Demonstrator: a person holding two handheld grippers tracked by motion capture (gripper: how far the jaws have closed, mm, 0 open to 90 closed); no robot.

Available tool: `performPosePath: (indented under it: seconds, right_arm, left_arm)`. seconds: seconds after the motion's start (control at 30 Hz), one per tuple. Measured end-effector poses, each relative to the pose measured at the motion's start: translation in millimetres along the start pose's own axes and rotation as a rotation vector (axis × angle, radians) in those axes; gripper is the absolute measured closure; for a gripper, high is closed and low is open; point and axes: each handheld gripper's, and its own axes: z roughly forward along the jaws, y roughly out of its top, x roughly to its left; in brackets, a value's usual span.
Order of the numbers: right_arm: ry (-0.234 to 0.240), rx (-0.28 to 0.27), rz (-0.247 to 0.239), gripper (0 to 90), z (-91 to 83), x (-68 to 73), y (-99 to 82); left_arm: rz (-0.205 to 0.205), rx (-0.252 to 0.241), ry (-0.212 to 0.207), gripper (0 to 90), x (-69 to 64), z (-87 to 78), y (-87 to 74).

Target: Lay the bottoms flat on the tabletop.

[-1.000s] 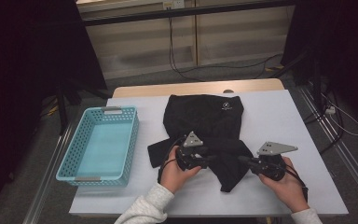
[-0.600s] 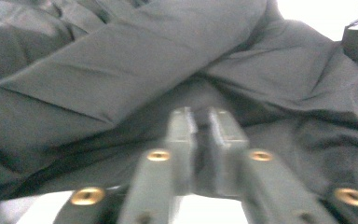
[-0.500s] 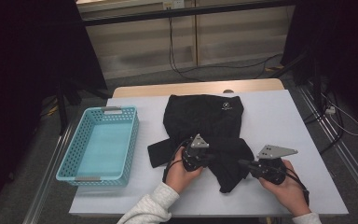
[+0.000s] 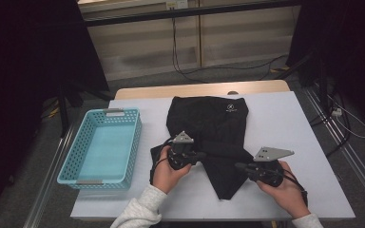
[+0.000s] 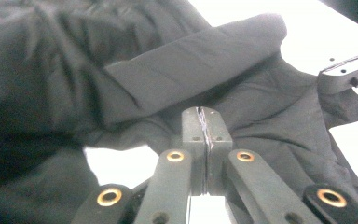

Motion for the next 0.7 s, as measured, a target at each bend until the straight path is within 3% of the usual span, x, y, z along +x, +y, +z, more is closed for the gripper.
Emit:
performPosePath:
  seconds: [0.17, 0.23, 0.27, 0.3, 0.37, 0.47, 0.5, 0.53, 0.63, 0.7]
  right_arm:
    - [0.020, 0.029, -0.020, 90.0, 12.7, 6.0, 1.3]
    - [0.028, 0.041, -0.029, 90.0, 17.9, 8.5, 2.0]
    - [0.029, 0.049, -0.032, 90.0, 22.1, 11.0, 3.0]
    - [0.029, 0.049, -0.032, 90.0, 22.1, 11.0, 3.0]
    - [0.026, 0.059, -0.033, 89.7, 24.7, 12.0, 3.2]
    - [0.018, 0.088, -0.024, 79.8, 26.8, 8.7, 0.0]
    - [-0.005, 0.080, -0.034, 74.7, 26.1, 7.5, -1.4]
    - [-0.040, 0.057, -0.002, 60.7, 22.7, 3.6, -2.4]
    - [-0.066, 0.034, 0.023, 55.3, 17.1, -1.5, -2.6]
    - [-0.099, 0.021, 0.044, 45.7, 11.0, -5.9, -3.8]
  left_arm:
    - [-0.023, 0.001, 0.013, 87.2, 4.4, -4.4, -6.3]
    - [-0.017, -0.003, 0.014, 78.6, 3.3, -5.0, -6.0]
    - [-0.012, -0.008, 0.008, 64.9, 1.8, -4.4, -5.7]
    - [0.001, -0.009, 0.004, 64.9, -0.5, -4.2, -5.0]
    - [0.038, -0.021, 0.002, 55.8, -6.0, -0.8, -4.4]
    - [0.085, 0.002, -0.032, 50.0, -16.1, 7.4, -4.5]
    - [0.103, 0.003, -0.037, 48.4, -19.6, 10.9, -5.2]
    - [0.119, 0.019, -0.043, 48.0, -22.1, 13.7, -5.8]
    - [0.125, 0.044, -0.070, 49.5, -27.9, 21.8, -9.9]
    - [0.133, 0.071, -0.071, 54.5, -30.2, 25.9, -13.6]
